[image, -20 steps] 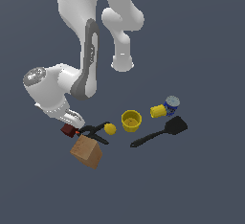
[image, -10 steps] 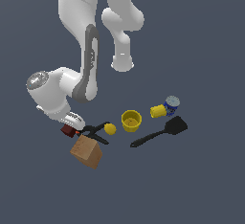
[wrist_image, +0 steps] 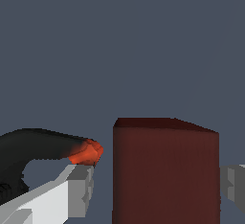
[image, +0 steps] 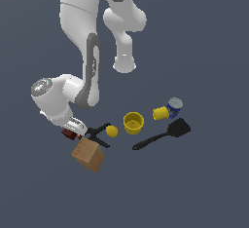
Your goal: Pick up a designated object from a clutter of objects.
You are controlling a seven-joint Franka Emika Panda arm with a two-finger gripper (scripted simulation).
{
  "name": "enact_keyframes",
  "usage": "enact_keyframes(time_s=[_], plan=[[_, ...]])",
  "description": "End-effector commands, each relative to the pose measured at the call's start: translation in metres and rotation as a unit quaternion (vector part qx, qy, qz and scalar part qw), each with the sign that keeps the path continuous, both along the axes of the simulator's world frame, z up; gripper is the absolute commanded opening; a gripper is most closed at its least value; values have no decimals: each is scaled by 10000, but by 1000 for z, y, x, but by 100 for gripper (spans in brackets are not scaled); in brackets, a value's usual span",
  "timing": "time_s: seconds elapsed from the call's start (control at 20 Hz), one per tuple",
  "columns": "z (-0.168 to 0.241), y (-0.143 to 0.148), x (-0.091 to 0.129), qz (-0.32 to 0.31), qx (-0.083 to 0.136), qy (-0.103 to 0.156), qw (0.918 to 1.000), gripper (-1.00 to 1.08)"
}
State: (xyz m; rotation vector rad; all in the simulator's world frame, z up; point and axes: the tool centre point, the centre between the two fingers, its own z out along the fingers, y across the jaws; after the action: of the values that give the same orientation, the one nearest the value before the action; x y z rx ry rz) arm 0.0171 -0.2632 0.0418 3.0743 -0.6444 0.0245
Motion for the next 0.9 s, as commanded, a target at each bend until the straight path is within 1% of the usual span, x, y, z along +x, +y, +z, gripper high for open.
enact_keyframes(time_s=[0.0,0.45,0.5,0.85], plan=[[-14,1,-5,-11,20,78,10000,-100],[-14,1,-5,-11,20,78,10000,-100],[-2,-1,1,-17,-14,-18,10000,-100],[11,1,0,-17,-12,-15,10000,-100]])
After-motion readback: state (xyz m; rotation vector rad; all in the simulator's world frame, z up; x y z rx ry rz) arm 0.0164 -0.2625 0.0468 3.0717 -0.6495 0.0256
